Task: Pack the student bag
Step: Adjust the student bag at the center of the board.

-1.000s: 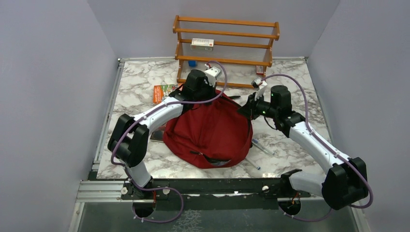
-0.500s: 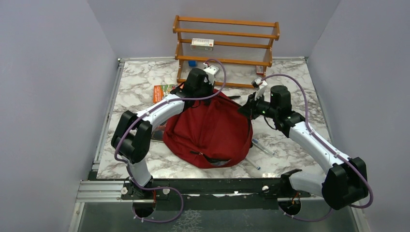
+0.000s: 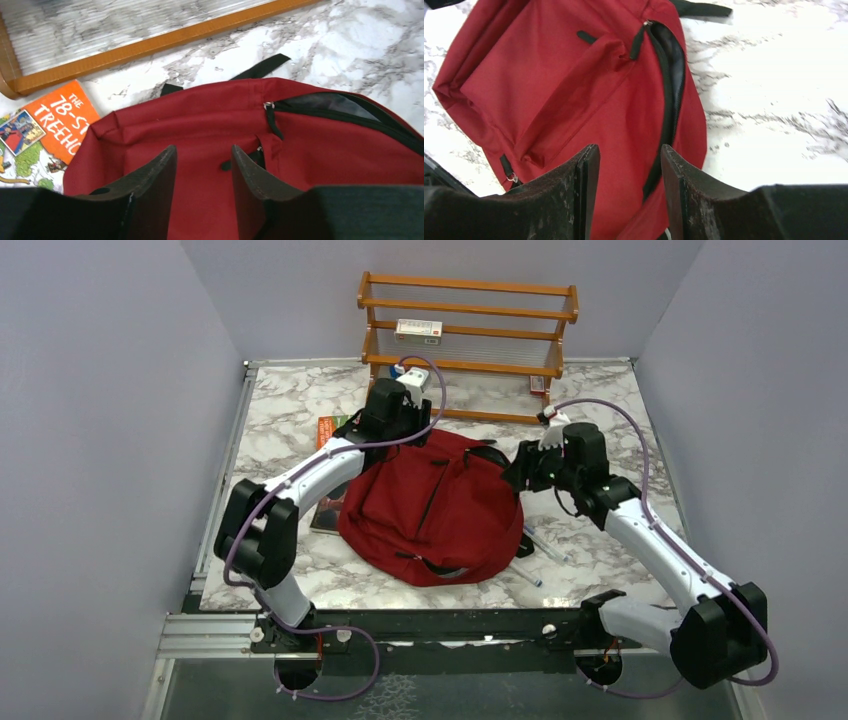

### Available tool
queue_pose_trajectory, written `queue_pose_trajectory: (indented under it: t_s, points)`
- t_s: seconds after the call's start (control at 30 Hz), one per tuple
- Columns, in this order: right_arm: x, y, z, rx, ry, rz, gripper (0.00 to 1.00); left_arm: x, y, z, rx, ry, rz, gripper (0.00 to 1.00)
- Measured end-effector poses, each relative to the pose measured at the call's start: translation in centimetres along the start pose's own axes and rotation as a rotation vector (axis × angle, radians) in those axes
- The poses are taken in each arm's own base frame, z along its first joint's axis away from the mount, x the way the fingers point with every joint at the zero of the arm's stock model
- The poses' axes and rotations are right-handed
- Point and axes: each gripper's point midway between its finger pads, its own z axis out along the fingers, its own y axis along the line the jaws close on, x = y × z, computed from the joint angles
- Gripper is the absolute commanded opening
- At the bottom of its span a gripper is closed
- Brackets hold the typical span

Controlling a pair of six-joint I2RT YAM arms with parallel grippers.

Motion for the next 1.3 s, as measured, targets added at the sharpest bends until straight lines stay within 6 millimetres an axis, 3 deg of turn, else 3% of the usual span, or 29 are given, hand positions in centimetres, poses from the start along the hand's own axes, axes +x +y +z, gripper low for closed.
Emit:
queue_pose_trajectory:
  t_s: [0.2,0.37,0.53,0.73,0.9,1.13,1.3]
  points:
    - [1.2,-1.4,-2.2,0.137,0.025,0.111,0.54,0.7,-1.6,-2.3,0.037,-0.022,-0.054,0.49]
    - [3.6,-2.6,-3.7,0.242,0.074,0.213,0.53,3.7,-5.5,-3.1,0.1,0.023,-0.059,0.49]
    - [6.6,-2.9,-4.0,0.263,0.138,0.283,0.53,6.9,-9.9,-3.9,0.172,0.072,-0.035,0.49]
    - [8.7,-2.1,-3.8,0.222,0.196,0.332,0.52,7.5,-11.7,-4.0,0.194,0.068,-0.037,0.49]
    - [8.7,-1.9,-4.1,0.218,0.193,0.345,0.55,7.9,-12.8,-4.2,0.209,0.065,-0.036,0.49]
    - [7.1,-0.7,-4.8,0.166,0.134,0.341,0.61,8.1,-14.3,-4.5,0.238,0.06,-0.035,0.49]
    - [7.3,-0.3,-4.4,0.137,0.153,0.348,0.58,8.0,-14.7,-4.5,0.246,0.057,-0.035,0.49]
